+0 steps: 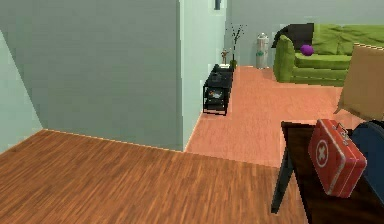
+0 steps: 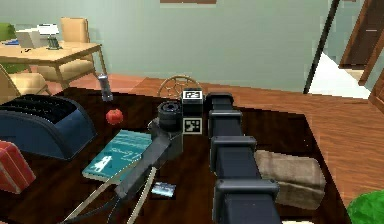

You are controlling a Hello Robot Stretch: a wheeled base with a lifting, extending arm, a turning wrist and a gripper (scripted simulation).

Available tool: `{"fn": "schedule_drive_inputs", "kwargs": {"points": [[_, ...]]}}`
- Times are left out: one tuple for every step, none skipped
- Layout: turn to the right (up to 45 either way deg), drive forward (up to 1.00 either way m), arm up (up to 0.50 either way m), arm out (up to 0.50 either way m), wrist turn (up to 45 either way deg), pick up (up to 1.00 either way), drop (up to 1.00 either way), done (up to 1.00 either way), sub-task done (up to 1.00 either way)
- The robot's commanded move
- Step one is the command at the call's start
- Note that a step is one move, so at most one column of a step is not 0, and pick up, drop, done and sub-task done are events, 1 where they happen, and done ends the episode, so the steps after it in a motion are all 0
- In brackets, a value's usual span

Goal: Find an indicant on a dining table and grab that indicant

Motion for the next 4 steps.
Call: {"fn": "schedule_drive_inputs", "kwargs": {"points": [[0.0, 0.00, 0.00, 0.00, 45.0, 0.00, 0.00, 0.00, 0.00], [0.0, 0.00, 0.00, 0.00, 45.0, 0.00, 0.00, 0.00, 0.00], [0.0, 0.00, 0.00, 0.00, 33.0, 0.00, 0.00, 0.00, 0.00], [0.0, 0.00, -0.30, 0.00, 0.0, 0.00, 0.00, 0.00, 0.00]]}}
